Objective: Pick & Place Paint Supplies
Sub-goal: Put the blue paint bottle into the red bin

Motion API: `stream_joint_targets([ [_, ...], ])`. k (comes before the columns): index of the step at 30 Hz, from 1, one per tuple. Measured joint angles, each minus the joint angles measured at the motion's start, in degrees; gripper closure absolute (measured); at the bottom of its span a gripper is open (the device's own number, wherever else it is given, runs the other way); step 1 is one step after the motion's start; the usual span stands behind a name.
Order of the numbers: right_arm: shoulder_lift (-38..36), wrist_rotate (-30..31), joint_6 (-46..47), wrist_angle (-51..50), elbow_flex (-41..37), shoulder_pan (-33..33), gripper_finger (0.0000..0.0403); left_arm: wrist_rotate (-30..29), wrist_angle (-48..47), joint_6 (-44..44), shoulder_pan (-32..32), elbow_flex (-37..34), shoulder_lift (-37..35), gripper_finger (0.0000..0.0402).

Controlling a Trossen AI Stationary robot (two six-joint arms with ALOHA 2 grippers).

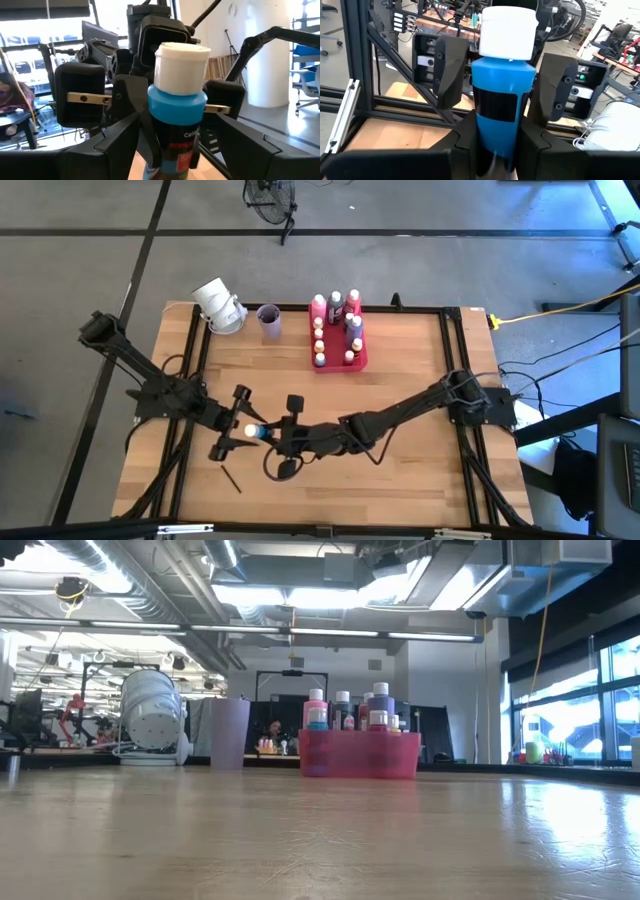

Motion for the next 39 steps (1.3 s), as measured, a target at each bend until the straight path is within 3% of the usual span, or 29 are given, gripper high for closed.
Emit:
stream_joint_targets([
  [10,0.0,-1.6,0.3,-0.4,0.0,-0.9,0.0320,-4.8,3.4,5.2,0.0,0.0,3.1,0.0151],
  [22,0.0,-1.5,1.1,-2.4,0.0,-0.9,0.0320,-5.9,5.8,6.4,0.0,0.0,3.6,0.0154],
  [35,0.0,-1.3,2.9,-3.3,0.0,-0.9,0.0318,-6.0,6.0,6.5,0.0,0.0,4.8,0.0272],
  [39,0.0,-1.6,6.0,-5.0,0.0,-1.1,0.0271,-6.2,5.4,6.3,0.0,0.0,4.9,0.0283],
])
